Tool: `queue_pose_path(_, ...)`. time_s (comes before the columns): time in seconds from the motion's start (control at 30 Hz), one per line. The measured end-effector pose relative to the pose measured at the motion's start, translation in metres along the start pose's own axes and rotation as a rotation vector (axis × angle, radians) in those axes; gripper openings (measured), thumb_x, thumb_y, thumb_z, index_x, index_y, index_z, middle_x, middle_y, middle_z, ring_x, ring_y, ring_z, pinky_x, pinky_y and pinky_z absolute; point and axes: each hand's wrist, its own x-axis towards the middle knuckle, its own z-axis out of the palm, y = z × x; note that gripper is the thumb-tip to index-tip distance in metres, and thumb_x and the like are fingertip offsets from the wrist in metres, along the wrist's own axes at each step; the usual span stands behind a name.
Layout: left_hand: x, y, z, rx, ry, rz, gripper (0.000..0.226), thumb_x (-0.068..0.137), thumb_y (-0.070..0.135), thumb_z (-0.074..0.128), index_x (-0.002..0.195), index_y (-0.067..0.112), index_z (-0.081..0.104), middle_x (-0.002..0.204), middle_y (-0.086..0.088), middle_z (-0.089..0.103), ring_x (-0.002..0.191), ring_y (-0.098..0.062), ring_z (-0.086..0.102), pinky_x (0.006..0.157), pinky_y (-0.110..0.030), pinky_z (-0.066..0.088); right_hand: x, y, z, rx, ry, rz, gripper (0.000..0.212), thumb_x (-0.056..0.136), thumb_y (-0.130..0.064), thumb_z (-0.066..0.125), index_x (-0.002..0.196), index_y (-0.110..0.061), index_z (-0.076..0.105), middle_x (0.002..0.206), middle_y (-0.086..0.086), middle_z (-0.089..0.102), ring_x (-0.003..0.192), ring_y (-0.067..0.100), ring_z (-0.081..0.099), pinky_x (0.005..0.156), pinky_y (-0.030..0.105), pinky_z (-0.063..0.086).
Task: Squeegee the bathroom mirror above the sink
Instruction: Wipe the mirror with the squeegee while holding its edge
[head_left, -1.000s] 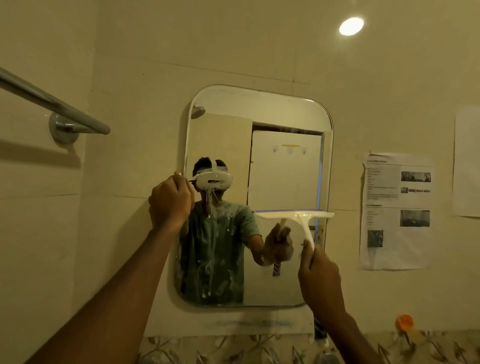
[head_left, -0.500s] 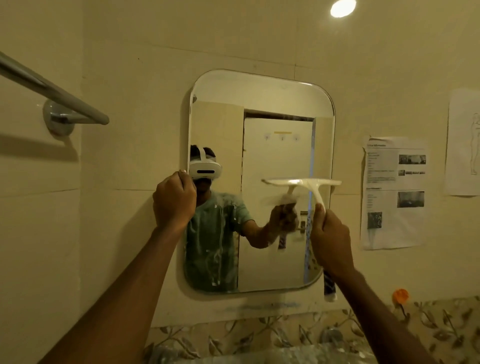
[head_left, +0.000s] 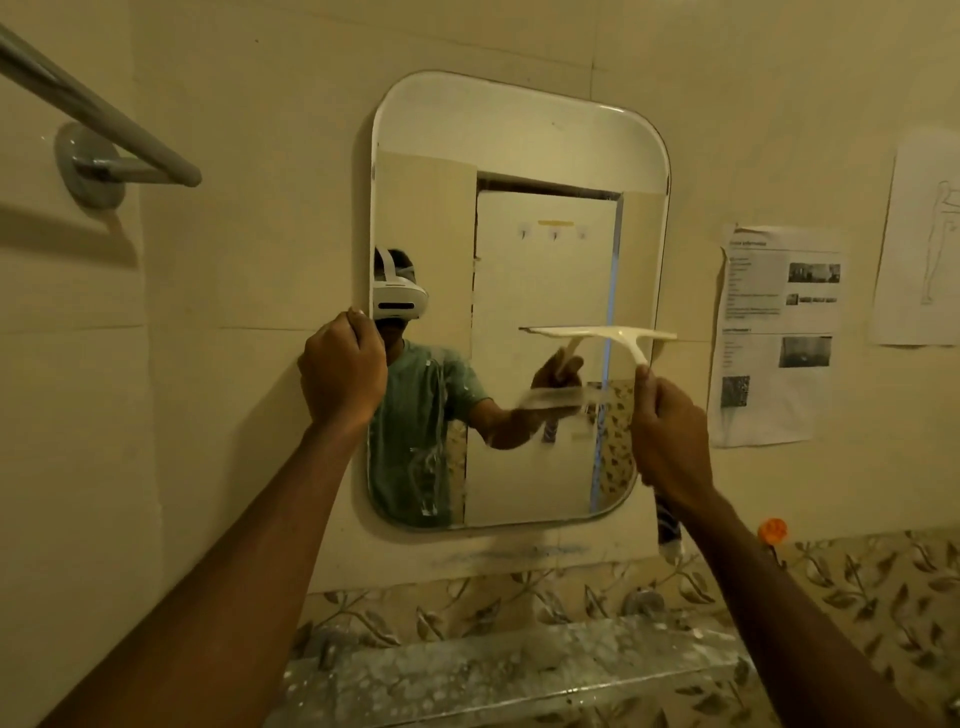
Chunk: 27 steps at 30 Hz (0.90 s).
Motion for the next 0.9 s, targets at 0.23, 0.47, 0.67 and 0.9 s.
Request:
queue_pose_path(0.23,-0.005,0.000,0.000,0.003,0.000,-0.029,0.045,0.102,0.025,0.032,0.091,-0.002,0.066,0.090,-0.021,0.069,0.074,-0.025,0.057,0.065,-0.027,0.034,-0.079,0.058,0.025,-0.134,-0.036,0.055,0.040,0.101,-0.033,0.032,0.087,-0.010,0.061,0.057,-0.004,0.055,0.047,0.009,0.052,0.038,0.015,0.033)
queue_pose_path(0.47,-0.010,-0.003,0.000,-0.008,-0.010,-0.038,0.044,0.102,0.026,0.033,0.089,0.000,0.066,0.086,-0.018,0.068,0.070,-0.017,0.049,0.063,-0.027,0.034,-0.093,0.046,0.013,-0.096,-0.066,0.075,0.040,0.100,-0.041,0.031,0.068,-0.022,0.047,0.051,-0.003,0.048,0.042,0.010,0.043,0.040,0.021,0.029)
queue_pose_path(0.67,-0.013,-0.004,0.002,0.007,0.005,-0.048,0.042,0.102,0.025,0.033,0.089,0.001,0.066,0.086,-0.015,0.067,0.070,-0.014,0.047,0.063,-0.026,0.031,-0.026,0.030,0.006,-0.020,0.023,0.054,0.050,0.101,-0.047,0.030,0.079,-0.011,0.057,0.062,0.005,0.059,0.052,0.022,0.057,0.043,0.029,0.045)
queue_pose_path(0.9,-0.015,-0.008,0.004,0.010,0.018,-0.031,0.042,0.102,0.026,0.033,0.092,0.002,0.066,0.088,-0.015,0.068,0.072,-0.013,0.048,0.065,-0.026,0.033,-0.116,0.068,0.028,-0.094,-0.031,0.150,0.042,0.101,-0.031,0.033,0.076,-0.006,0.057,0.049,-0.001,0.049,0.038,0.007,0.048,0.037,0.013,0.038)
